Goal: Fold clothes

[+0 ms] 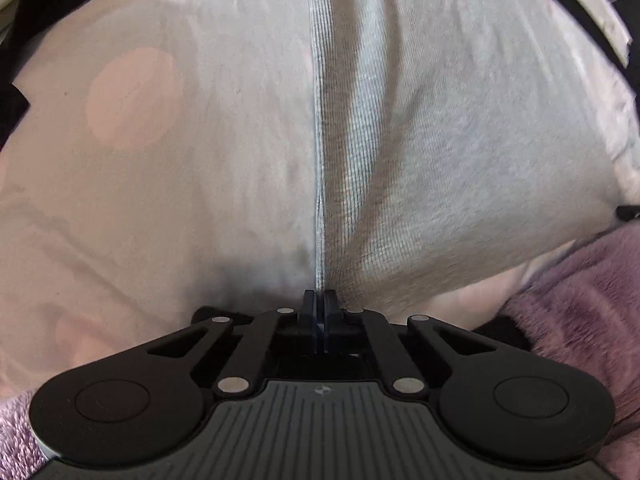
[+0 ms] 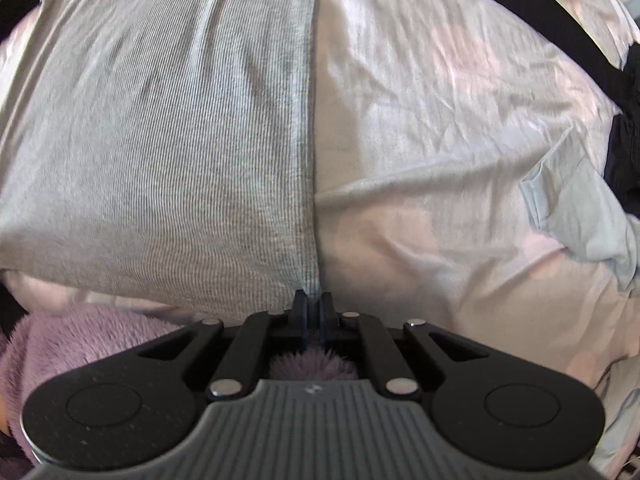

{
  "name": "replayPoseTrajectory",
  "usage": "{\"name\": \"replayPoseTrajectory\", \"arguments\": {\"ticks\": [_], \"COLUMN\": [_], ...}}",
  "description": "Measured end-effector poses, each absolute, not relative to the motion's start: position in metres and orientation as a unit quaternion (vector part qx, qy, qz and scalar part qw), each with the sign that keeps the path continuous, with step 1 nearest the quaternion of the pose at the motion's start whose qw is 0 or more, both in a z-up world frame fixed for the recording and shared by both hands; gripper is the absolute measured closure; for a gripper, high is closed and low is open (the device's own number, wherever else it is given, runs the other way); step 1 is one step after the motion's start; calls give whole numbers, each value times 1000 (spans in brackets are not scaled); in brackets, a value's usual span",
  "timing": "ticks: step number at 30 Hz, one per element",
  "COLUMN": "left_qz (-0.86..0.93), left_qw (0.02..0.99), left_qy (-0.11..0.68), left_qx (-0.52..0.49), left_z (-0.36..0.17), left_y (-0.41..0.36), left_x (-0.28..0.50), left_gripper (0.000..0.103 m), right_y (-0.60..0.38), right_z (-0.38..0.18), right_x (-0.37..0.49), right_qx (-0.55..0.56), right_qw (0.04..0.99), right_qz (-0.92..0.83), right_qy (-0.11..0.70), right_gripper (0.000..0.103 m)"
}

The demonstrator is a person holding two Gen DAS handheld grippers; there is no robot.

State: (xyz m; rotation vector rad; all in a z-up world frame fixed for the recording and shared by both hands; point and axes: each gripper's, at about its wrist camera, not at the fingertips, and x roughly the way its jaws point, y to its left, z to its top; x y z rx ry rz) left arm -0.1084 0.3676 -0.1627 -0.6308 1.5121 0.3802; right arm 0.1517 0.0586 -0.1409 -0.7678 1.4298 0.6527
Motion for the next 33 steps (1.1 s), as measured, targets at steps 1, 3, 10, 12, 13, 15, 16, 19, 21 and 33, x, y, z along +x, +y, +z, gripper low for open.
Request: {"name": "replayPoseTrajectory", "arguments": {"ticks": [1, 3, 10, 12, 13, 15, 16, 19, 21, 33], "left_qz": [172, 180, 176, 164, 155, 144, 146, 170, 185, 294], "left_qw": [658, 642, 648, 667, 678, 697, 707, 737, 757, 845], "left_qy": [683, 702, 680, 649, 634, 615, 609, 583, 560, 417], "left_qx": [-266, -249, -294, -326, -339, -340, -329, -296, -281, -163], "left_z": [-166, -174, -167, -154, -147, -133, -125, -98, -84, -67], "left_y": [365, 363, 373, 381, 384, 389, 391, 404, 418, 521], "left_x": [-104, -94, -99, -110, -115, -120, -117, -109, -102, 1], "left_gripper": [102, 100, 77, 70, 68, 63, 63, 63, 63, 63], "right_y": [57, 54, 37, 25, 20, 39, 54, 61, 71, 158], "right_z": [-140, -138, -124, -107, -98, -82, -76, -64, -68, -91], "right_x": [151, 150, 146, 142, 138, 142, 145, 153, 159, 263], "right_qx": [-340, -341, -308, -268, -246, -207, -189, -147, -130, -136], "right_qw": [639, 641, 671, 700, 715, 738, 746, 757, 762, 806], "right_qz": [288, 289, 299, 316, 324, 347, 359, 371, 382, 414], "right_qy": [626, 624, 605, 582, 568, 540, 528, 518, 507, 402], "right_gripper": [97, 97, 87, 73, 68, 66, 64, 63, 63, 62]}}
